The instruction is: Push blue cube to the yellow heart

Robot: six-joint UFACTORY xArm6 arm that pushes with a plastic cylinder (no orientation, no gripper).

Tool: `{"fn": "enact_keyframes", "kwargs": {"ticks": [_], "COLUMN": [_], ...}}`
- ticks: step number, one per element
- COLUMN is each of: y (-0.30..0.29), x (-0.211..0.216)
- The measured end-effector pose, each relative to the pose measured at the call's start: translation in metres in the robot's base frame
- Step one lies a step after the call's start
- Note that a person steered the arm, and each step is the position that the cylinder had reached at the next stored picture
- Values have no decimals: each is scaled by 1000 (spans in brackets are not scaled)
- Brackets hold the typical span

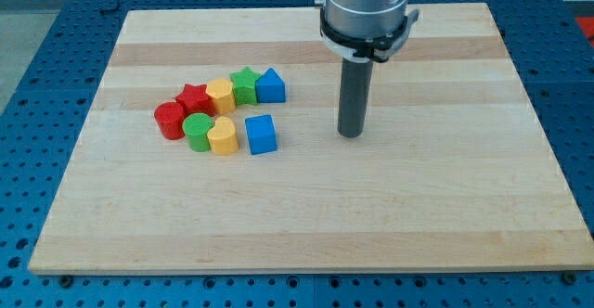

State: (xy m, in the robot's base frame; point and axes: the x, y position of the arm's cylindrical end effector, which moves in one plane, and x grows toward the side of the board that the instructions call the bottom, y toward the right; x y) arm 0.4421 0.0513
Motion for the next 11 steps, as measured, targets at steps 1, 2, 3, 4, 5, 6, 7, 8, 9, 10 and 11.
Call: {"fn": "enact_keyframes", "kwargs": {"ticks": [1, 2, 3, 4, 5, 6, 7, 8, 9, 10, 11], "y": [-10, -18, -34, -47, -66, -82, -87, -88, -93, -98, -107], "x": [-23, -24, -16, -13, -13, -12, -11, -8, -2, -2, -2]}}
